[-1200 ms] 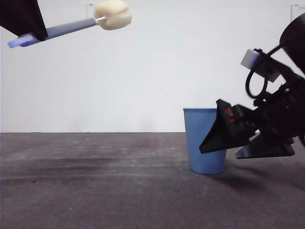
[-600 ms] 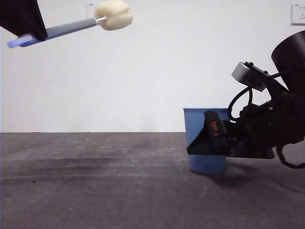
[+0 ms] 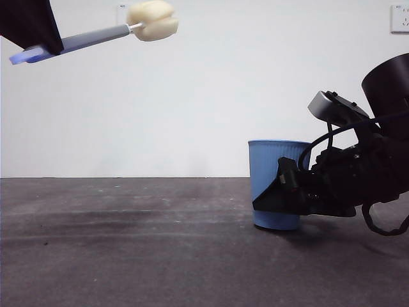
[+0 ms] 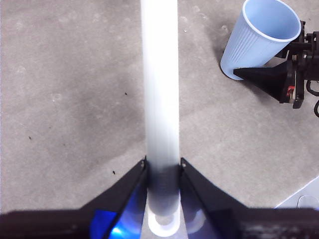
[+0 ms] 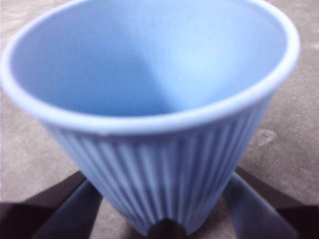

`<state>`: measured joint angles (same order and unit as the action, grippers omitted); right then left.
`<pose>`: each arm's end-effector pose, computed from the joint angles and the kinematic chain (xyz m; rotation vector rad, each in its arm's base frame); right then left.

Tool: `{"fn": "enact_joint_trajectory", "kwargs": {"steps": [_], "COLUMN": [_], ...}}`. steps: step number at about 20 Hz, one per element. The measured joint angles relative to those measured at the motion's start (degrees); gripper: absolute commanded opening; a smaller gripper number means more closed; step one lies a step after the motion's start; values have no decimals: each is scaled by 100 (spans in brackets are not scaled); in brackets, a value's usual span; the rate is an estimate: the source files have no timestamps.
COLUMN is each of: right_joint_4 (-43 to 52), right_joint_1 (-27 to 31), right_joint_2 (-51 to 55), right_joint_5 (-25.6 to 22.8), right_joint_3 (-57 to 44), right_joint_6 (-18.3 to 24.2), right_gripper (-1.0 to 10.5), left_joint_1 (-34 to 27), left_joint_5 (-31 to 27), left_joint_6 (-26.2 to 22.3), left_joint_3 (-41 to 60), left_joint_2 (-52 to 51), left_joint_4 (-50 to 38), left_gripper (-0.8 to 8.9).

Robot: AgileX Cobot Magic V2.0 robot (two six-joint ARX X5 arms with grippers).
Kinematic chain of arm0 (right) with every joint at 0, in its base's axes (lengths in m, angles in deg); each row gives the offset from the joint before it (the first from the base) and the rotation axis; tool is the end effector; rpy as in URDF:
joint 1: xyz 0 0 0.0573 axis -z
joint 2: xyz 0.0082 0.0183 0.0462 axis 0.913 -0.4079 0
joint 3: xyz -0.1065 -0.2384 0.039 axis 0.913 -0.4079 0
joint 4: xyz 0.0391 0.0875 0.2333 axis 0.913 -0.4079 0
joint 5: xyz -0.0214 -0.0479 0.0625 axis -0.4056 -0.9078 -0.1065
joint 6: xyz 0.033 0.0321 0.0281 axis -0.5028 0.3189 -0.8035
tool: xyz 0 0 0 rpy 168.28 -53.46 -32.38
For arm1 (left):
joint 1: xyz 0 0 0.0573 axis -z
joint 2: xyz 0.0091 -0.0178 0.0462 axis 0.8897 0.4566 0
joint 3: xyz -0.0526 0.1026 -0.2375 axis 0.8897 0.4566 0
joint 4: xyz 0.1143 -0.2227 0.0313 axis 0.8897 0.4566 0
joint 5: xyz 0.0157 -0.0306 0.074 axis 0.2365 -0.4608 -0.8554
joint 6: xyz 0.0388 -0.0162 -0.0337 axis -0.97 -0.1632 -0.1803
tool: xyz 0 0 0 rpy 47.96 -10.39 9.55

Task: Pick up the cup brush,pick up the cup,insert the brush into the cup,clean the cup,put the cup brush back,put the cup back to the fixed position on the table

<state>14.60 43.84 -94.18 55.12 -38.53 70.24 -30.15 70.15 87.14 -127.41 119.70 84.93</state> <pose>0.2490 0.1112 0.0968 -0.0478 0.3780 0.7162 0.1529 -0.0983 0.3164 0.0709 0.8235 -0.4792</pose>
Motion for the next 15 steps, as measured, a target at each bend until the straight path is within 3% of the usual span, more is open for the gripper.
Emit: {"fn": "enact_joint_trajectory", "kwargs": {"steps": [3, 8, 12, 15], "right_joint_4": [0, -184, -1690, -3797], "right_joint_1": [0, -105, -210, -341], "right_joint_2": [0, 184, 1471, 2765], "right_joint_5": [28, 44, -15, -483], "right_joint_3": [0, 0, 9, 332], "right_joint_6": [-17, -258, -302, 0], "right_gripper": [-22, -13, -13, -13], "left_joint_1": [0, 7, 7, 7], "left_joint_5": [0, 0, -4, -2], "left_joint_6": [0, -136, -568, -1010], "left_joint_3": [0, 0, 0, 0], "left_joint_2": [0, 0, 0, 0], "left_joint_4": [0, 264, 540, 669], "left_gripper": [-8, -8, -8, -8]}}
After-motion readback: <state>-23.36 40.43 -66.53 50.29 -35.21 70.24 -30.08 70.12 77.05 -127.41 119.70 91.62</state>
